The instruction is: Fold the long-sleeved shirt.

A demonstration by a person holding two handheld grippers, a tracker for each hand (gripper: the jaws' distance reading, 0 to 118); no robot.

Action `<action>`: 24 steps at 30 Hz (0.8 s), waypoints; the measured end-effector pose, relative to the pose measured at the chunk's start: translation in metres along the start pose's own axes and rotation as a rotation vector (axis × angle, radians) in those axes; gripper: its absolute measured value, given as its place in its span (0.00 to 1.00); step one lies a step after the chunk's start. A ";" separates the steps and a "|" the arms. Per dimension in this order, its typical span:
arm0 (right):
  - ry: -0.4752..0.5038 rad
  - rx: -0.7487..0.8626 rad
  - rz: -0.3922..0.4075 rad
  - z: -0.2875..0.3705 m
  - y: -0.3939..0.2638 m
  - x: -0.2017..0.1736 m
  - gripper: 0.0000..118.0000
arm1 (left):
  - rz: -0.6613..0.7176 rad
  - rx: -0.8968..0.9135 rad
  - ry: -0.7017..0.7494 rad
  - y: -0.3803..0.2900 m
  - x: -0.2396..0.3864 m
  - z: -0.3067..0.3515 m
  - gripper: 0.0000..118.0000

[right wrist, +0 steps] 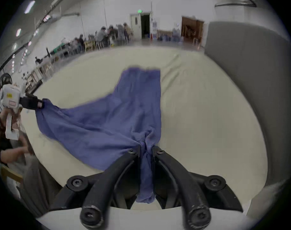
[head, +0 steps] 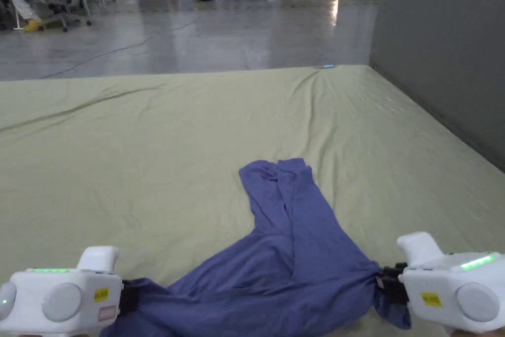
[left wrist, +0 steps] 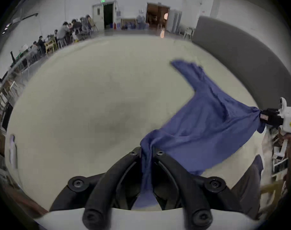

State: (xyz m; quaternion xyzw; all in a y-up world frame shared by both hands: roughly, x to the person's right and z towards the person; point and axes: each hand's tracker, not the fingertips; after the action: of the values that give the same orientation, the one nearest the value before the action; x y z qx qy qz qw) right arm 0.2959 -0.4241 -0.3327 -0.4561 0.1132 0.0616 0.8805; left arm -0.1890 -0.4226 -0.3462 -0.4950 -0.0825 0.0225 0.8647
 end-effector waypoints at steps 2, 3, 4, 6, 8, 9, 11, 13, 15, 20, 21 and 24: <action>-0.021 -0.069 -0.001 -0.024 -0.018 -0.003 0.07 | 0.005 -0.069 -0.006 -0.018 0.000 -0.025 0.03; -0.020 -0.084 -0.002 -0.031 -0.025 -0.002 0.07 | 0.016 -0.065 0.005 -0.024 -0.003 -0.035 0.03; -0.019 -0.067 -0.010 -0.033 -0.027 0.000 0.07 | 0.029 -0.040 0.007 -0.028 -0.006 -0.037 0.03; -0.007 -0.061 -0.039 -0.028 -0.024 0.006 0.23 | 0.091 0.053 -0.016 -0.025 -0.013 -0.026 0.10; -0.010 -0.034 -0.068 -0.014 -0.016 0.012 0.75 | 0.143 0.043 -0.022 -0.016 -0.029 -0.022 0.71; -0.032 0.007 -0.071 -0.001 -0.011 0.014 0.88 | 0.140 0.036 -0.030 -0.013 -0.033 -0.014 0.94; -0.049 0.102 -0.063 0.024 -0.004 0.019 0.89 | 0.137 0.120 -0.071 -0.011 -0.034 0.011 0.99; -0.086 0.144 -0.089 0.044 0.001 0.022 0.87 | 0.124 0.154 -0.058 -0.011 -0.038 0.033 0.99; -0.095 0.162 -0.125 0.058 0.002 0.023 0.55 | 0.129 0.161 -0.036 -0.021 -0.029 0.060 0.89; -0.054 0.131 -0.126 0.062 -0.005 0.008 0.00 | 0.089 0.200 0.005 -0.041 -0.026 0.091 0.00; -0.054 0.138 -0.125 0.064 -0.007 0.007 0.00 | 0.078 0.199 0.002 -0.042 -0.027 0.094 0.00; -0.049 0.134 -0.124 0.055 -0.010 -0.005 0.00 | 0.085 0.200 0.000 -0.044 -0.028 0.097 0.00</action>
State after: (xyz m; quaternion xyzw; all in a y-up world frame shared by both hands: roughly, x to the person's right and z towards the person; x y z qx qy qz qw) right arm 0.3013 -0.3852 -0.2928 -0.4008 0.0670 0.0105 0.9136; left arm -0.2341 -0.3658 -0.2640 -0.4094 -0.0588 0.0673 0.9080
